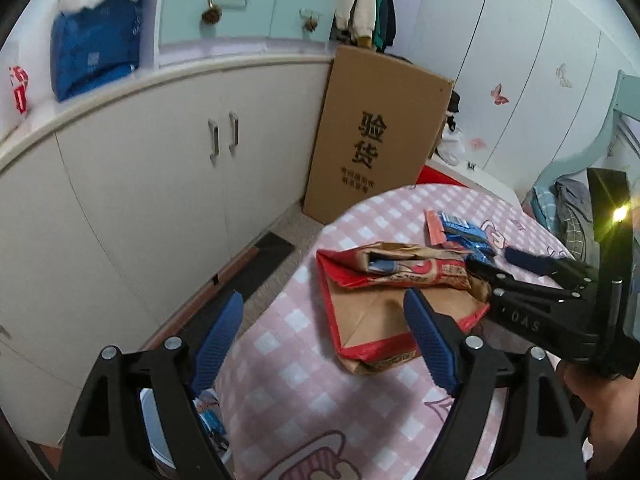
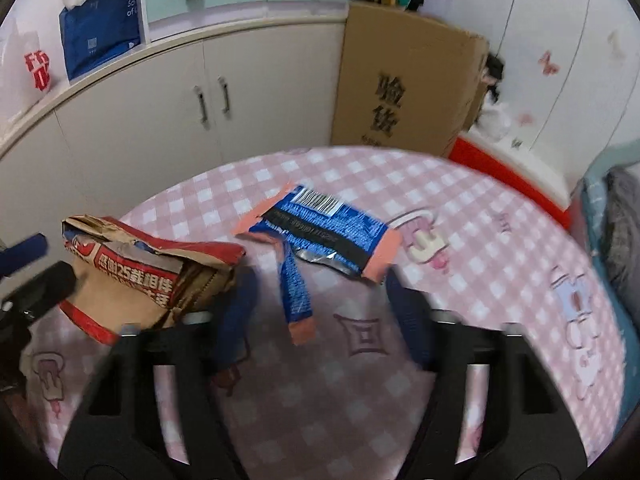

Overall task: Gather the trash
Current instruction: 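Grasp the blue snack wrapper with the right tool while the left tool grasps the red paper bag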

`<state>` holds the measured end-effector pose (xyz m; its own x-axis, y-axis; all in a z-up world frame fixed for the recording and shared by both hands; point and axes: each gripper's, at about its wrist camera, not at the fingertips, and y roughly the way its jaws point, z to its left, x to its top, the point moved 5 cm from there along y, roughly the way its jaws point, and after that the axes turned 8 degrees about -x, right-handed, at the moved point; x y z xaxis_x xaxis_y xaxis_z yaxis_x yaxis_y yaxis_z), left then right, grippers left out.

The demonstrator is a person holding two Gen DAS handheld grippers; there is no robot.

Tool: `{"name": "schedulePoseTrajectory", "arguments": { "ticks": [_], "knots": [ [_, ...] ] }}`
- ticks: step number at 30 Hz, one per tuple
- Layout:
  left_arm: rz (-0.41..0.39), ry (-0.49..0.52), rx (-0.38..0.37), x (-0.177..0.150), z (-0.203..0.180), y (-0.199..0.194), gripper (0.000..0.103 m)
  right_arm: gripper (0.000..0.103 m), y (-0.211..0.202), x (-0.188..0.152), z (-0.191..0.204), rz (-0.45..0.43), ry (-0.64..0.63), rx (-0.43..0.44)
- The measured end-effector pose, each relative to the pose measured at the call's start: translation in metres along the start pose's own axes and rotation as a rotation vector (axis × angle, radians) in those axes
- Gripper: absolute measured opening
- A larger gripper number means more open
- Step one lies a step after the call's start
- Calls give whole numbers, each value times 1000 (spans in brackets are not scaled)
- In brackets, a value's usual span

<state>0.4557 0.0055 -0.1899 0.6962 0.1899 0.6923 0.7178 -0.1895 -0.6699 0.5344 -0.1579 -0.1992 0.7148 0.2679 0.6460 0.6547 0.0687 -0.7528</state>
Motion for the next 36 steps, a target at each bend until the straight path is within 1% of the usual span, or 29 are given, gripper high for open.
{"name": "schedulePoseTrajectory", "arguments": {
  "ticks": [2, 3, 4, 5, 8, 10, 12, 13, 14, 16, 17, 18, 20, 23, 25, 27, 29, 30, 33, 36],
  "knots": [
    [17, 8, -17, 1, -2, 3, 81, 34, 0, -1, 1, 6, 1, 21],
    [36, 15, -28, 1, -4, 6, 81, 30, 0, -1, 2, 8, 1, 27],
    [51, 10, -44, 1, -5, 9, 81, 24, -1, -2, 2, 6, 1, 29],
    [57, -3, -51, 2, -5, 11, 81, 11, -2, -3, 2, 6, 6, 26],
    [61, -11, -46, 2, -5, 13, 81, 10, -6, -7, -2, 9, 32, 6],
    [56, -20, -43, 3, -4, 12, 81, 10, -12, -10, -6, -6, 55, -7],
    [38, -21, -21, 6, -1, 9, 81, 9, -22, -12, -13, -30, 83, -24],
    [28, -9, 1, 6, 0, 8, 81, 9, -25, -13, -15, -33, 92, -21],
    [34, -1, 5, 6, -1, 7, 81, 9, -29, -14, -15, -44, 98, -21],
    [60, 19, -32, 5, -6, 8, 81, 9, -42, -16, -15, -75, 103, -31],
    [53, 21, -35, 6, -7, 7, 81, 9, -48, -17, -14, -88, 108, -27],
    [46, 30, -20, 5, -8, 6, 81, 9, -53, -18, -11, -94, 108, -15],
    [59, 56, -11, 4, -11, 10, 81, 9, -61, -19, -7, -116, 108, -14],
    [67, 51, -2, 3, -12, 16, 82, 9, -65, -22, -2, -113, 120, 22],
    [111, 68, -28, 0, -17, 22, 82, 9, -63, -26, 2, -98, 125, 43],
    [166, 110, -83, -8, -28, 26, 82, 9, -61, -31, 6, -77, 127, 62],
    [185, 158, -82, -14, -35, 28, 82, 9, -61, -36, 9, -66, 136, 86],
    [190, 165, -86, -16, -37, 27, 81, 9, -62, -39, 10, -59, 138, 98],
    [200, 173, -110, -20, -42, 25, 71, 9, -67, -48, 11, -52, 137, 108],
    [199, 183, -92, -23, -45, 25, 69, 9, -72, -57, 10, -45, 148, 124]
  ]
}}
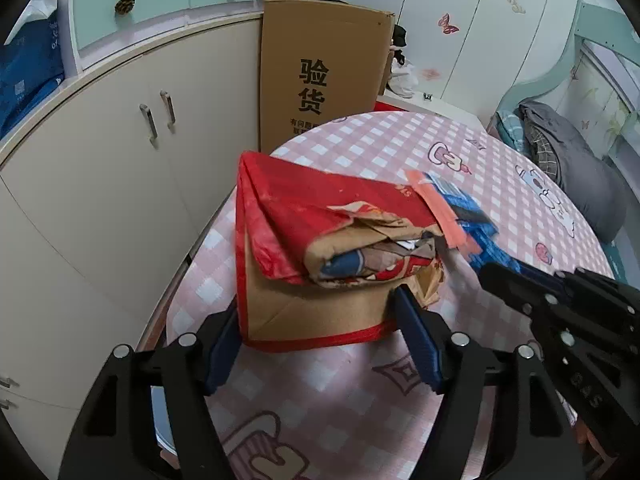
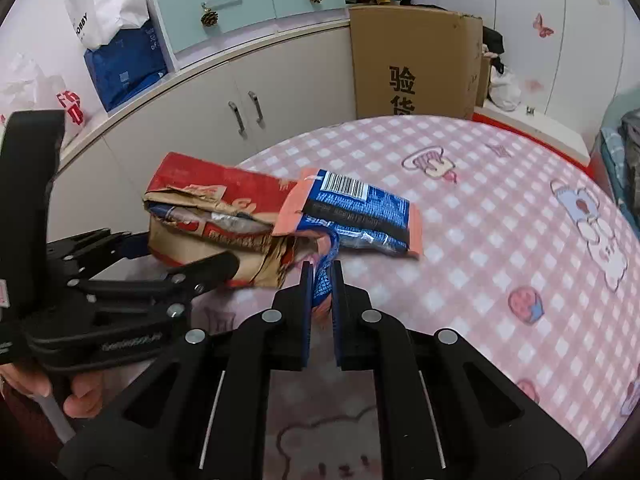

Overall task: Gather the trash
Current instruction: 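Grasp the blue snack wrapper with the right tool while the left tool grasps the red paper bag, then carry the blue wrapper and red paper bag over the trash bin with both tools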

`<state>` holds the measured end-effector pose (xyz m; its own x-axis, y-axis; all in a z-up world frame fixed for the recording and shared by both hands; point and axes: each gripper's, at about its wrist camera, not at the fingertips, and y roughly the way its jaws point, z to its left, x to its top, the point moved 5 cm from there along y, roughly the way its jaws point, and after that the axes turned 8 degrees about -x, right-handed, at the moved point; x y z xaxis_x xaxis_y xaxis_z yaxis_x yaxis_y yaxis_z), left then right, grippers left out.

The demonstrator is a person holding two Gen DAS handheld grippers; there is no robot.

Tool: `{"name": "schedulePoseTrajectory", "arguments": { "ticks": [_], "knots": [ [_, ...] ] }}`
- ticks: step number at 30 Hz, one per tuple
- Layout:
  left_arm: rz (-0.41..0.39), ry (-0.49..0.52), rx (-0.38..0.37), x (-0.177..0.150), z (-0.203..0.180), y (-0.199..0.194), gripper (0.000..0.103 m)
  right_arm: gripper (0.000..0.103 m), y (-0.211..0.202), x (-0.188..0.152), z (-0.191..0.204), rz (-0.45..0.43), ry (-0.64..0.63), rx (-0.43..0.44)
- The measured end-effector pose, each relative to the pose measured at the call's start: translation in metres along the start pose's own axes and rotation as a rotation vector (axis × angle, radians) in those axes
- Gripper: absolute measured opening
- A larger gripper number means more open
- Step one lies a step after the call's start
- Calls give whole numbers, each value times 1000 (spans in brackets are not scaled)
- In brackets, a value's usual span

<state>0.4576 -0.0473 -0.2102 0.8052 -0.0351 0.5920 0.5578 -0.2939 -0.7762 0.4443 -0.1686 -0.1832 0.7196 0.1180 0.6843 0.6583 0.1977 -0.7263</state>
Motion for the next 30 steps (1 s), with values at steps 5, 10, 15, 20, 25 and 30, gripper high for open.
{"name": "schedulePoseTrajectory", "arguments": {
  "ticks": [5, 10, 15, 20, 25, 30],
  "knots": [
    [19, 12, -49, -8, -10, -7, 59, 9, -13, -13, -4, -5, 15, 12],
    [29, -3, -127, -20, -26, -13, 53, 9, -25, -23, -1, -11, 18, 30],
    [31, -95, -244, -28, -30, -17, 57, 9, -32, -32, 0, -11, 30, 43],
    [26, -221, -317, -33, -29, -19, 66, 9, -41, -38, -3, -18, 42, 44],
    [-32, -299, -307, -36, -19, -34, 70, 9, -50, -40, 0, -38, 44, 46],
    [-100, -269, -240, -35, -9, -53, 78, 9, -49, -40, 9, -38, 36, 59]
  ]
}}
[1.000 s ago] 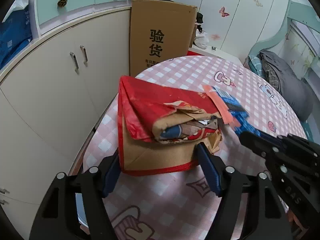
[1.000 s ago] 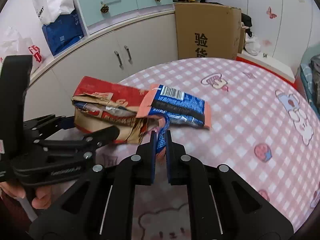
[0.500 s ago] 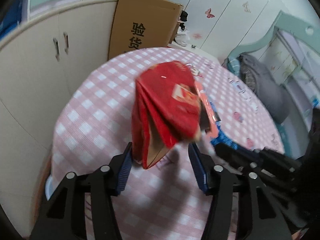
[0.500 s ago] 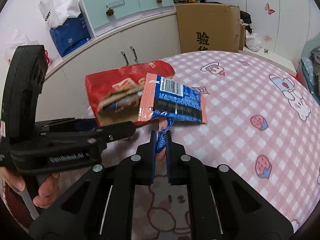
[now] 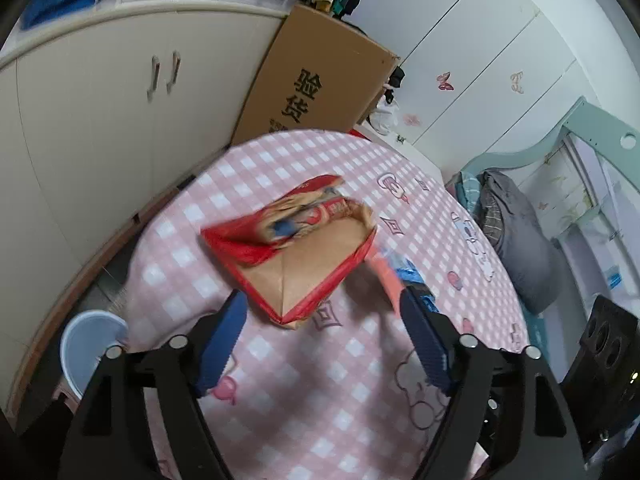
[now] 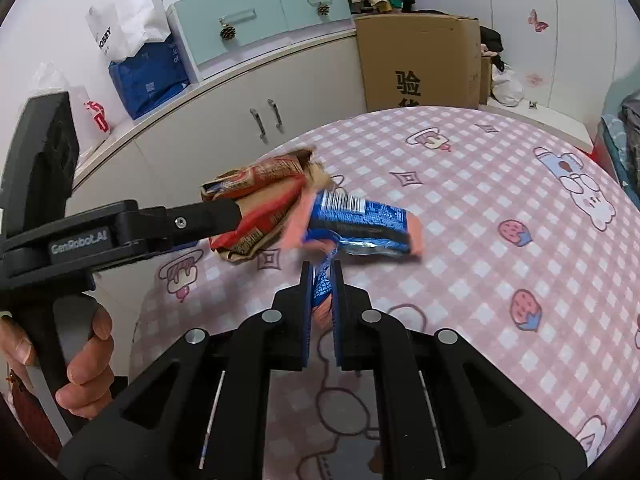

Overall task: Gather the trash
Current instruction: 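Carry the blue wrapper and red paper bag over the trash bin with both tools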

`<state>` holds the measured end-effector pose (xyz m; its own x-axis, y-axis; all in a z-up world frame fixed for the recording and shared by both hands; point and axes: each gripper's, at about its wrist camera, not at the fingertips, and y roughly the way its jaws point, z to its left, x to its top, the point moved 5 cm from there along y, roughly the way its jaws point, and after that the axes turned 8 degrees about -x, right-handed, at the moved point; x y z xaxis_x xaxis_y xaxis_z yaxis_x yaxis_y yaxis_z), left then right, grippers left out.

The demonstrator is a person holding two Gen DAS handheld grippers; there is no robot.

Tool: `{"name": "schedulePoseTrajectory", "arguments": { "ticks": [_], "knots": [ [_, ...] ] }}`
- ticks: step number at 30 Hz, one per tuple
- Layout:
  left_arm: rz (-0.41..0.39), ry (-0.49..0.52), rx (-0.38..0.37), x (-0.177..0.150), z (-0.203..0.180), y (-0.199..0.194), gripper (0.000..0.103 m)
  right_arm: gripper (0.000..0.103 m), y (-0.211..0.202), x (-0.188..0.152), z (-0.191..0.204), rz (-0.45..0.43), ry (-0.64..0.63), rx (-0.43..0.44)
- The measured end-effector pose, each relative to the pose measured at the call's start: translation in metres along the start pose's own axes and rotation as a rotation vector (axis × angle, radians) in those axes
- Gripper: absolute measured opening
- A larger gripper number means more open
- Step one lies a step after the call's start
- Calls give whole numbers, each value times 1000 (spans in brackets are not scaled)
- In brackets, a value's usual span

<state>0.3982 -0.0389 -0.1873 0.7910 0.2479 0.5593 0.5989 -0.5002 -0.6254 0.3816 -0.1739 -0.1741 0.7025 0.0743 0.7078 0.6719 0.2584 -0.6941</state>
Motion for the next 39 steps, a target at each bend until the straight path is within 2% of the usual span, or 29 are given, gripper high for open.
{"name": "schedulePoseTrajectory", "arguments": {
  "ticks": [2, 6, 9, 14, 15, 17, 18, 29, 32, 39],
  "knots": [
    [21, -20, 23, 0, 7, 3, 78, 9, 3, 0, 4, 4, -1, 4],
    [13, -36, 23, 2, 13, 4, 78, 9, 8, -1, 9, 9, -2, 8],
    [53, -83, -22, 3, 18, 16, 78, 9, 11, -1, 10, 13, -1, 10],
    [34, -103, -52, 5, 16, 23, 78, 9, 16, 0, 10, 18, -1, 12],
    [30, -108, -57, 6, 17, 24, 76, 9, 16, 0, 10, 18, -1, 12],
    [32, -119, -57, 7, 19, 28, 60, 9, 17, 0, 11, 18, 0, 14],
    [34, -123, -53, 7, 19, 29, 44, 9, 18, 0, 11, 18, 0, 15],
    [8, -124, -63, 3, 21, 24, 24, 9, 15, -1, 15, 7, 11, 27],
    [-13, -114, -74, 3, 21, 12, 21, 9, 8, 1, 18, -6, 18, 33],
    [-113, -44, -30, -2, 29, -44, 19, 9, -18, 8, 43, -40, 2, 79]
  ]
}}
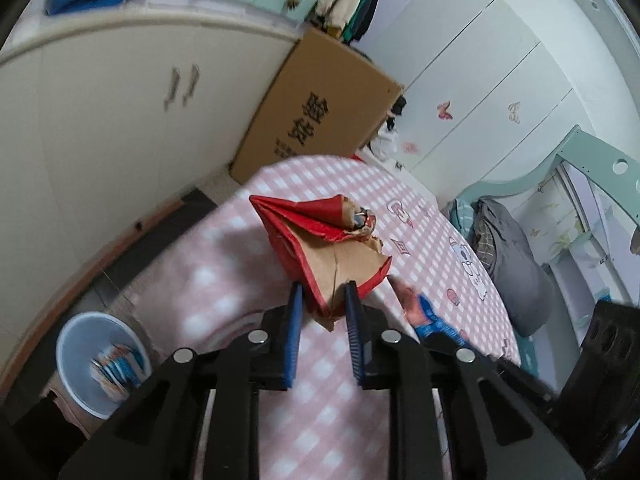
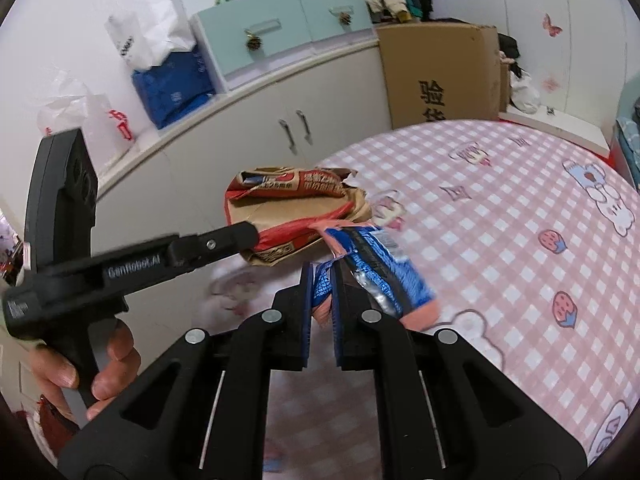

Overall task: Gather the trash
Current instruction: 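Carry the blue wrapper and red paper bag over the trash bin with both tools, then open the right tool over the bin to drop the blue wrapper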

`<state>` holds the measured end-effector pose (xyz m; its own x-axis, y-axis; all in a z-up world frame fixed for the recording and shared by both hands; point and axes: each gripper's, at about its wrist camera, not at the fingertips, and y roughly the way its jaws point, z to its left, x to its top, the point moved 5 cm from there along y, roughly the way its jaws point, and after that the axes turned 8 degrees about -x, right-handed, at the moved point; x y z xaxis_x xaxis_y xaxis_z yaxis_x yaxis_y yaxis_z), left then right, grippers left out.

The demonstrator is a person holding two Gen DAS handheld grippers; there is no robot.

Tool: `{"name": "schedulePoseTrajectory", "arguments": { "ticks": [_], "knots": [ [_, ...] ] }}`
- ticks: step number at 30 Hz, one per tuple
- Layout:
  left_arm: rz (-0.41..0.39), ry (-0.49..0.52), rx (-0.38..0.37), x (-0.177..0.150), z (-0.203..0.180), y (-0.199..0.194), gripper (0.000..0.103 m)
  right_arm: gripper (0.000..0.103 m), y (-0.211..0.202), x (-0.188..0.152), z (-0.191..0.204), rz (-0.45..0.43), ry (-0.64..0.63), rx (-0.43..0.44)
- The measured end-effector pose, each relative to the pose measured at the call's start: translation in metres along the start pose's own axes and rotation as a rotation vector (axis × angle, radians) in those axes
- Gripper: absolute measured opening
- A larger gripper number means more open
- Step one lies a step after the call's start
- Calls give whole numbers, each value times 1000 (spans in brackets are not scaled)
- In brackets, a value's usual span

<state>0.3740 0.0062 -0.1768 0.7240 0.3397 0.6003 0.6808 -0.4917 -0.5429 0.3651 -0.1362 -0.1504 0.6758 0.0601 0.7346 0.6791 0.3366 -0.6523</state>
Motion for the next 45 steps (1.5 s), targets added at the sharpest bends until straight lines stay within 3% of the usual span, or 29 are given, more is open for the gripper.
{"name": "schedulePoseTrajectory", "arguments": {
  "ticks": [8, 15, 20, 31, 37, 45],
  "knots": [
    [-141, 39, 143, -13, 41, -92, 19, 9, -14, -5, 83, -18, -78, 109],
    [-179, 34, 293, -28, 88, -146, 20, 9, -2, -16, 159, 8, -128, 212],
    [-179, 15, 405, -39, 132, -168, 20, 9, 25, -33, 205, 53, -173, 235],
    [-99, -53, 591, -67, 222, -153, 20, 9, 120, -90, 236, 200, -185, 181],
    [-18, -144, 613, -88, 273, -137, 20, 9, 179, -122, 240, 304, -183, 140],
    [49, -219, 622, -108, 313, -119, 20, 11, 233, -151, 245, 382, -180, 117]
  ]
}}
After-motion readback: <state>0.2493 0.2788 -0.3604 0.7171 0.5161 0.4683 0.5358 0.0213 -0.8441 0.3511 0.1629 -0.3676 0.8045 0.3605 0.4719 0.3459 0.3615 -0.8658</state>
